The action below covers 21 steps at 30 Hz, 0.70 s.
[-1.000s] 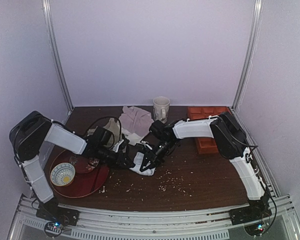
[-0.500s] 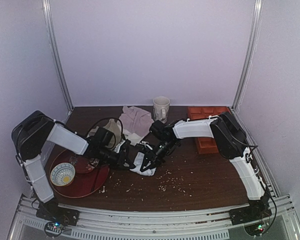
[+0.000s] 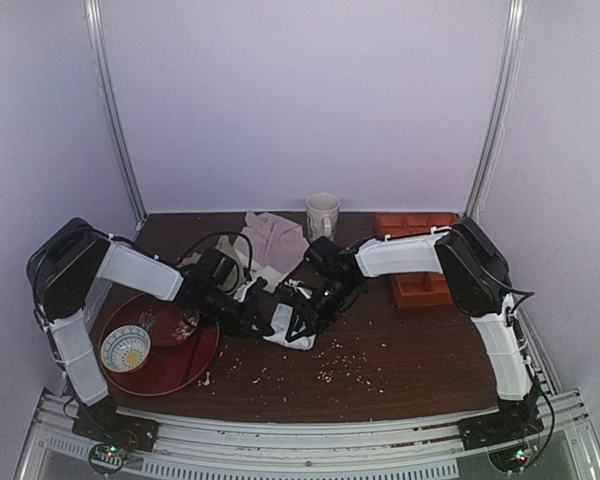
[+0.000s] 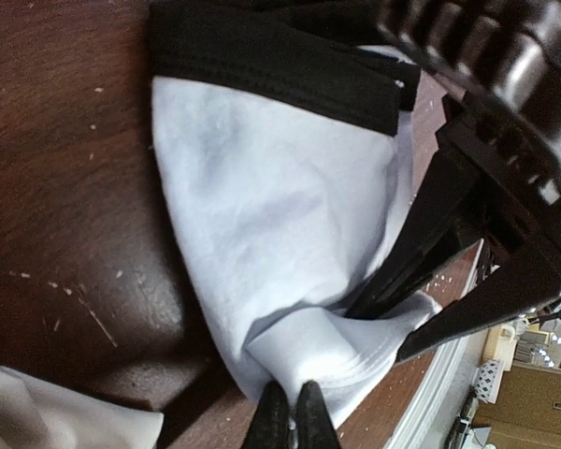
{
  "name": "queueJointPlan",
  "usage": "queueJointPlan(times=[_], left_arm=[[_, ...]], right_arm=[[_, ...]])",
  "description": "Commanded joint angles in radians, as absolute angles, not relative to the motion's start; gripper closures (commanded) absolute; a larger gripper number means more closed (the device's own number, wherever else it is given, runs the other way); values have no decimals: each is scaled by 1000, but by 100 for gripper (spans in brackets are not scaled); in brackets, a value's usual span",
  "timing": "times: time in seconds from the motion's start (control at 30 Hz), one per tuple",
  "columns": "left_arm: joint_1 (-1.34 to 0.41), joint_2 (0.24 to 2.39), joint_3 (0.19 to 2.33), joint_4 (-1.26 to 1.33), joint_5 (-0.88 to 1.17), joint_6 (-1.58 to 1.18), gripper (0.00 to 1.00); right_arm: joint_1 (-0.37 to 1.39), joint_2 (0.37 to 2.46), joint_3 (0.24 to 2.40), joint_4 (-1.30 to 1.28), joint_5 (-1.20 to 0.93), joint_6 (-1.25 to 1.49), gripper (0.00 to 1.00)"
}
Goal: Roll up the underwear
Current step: Roll the underwear at the center of the board.
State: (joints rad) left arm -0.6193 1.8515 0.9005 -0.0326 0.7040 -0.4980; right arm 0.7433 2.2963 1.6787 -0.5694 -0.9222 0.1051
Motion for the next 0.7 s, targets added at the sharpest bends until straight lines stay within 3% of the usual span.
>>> queueJointPlan(times=[0.0, 0.67], left_arm=[[-618, 1872, 944, -151, 681, -470, 100], [-620, 1890, 984, -214, 670, -483, 100]], right_arm=[[735, 2255, 1619, -553, -697, 110, 80], [746, 2127, 1445, -505, -688, 77, 76]])
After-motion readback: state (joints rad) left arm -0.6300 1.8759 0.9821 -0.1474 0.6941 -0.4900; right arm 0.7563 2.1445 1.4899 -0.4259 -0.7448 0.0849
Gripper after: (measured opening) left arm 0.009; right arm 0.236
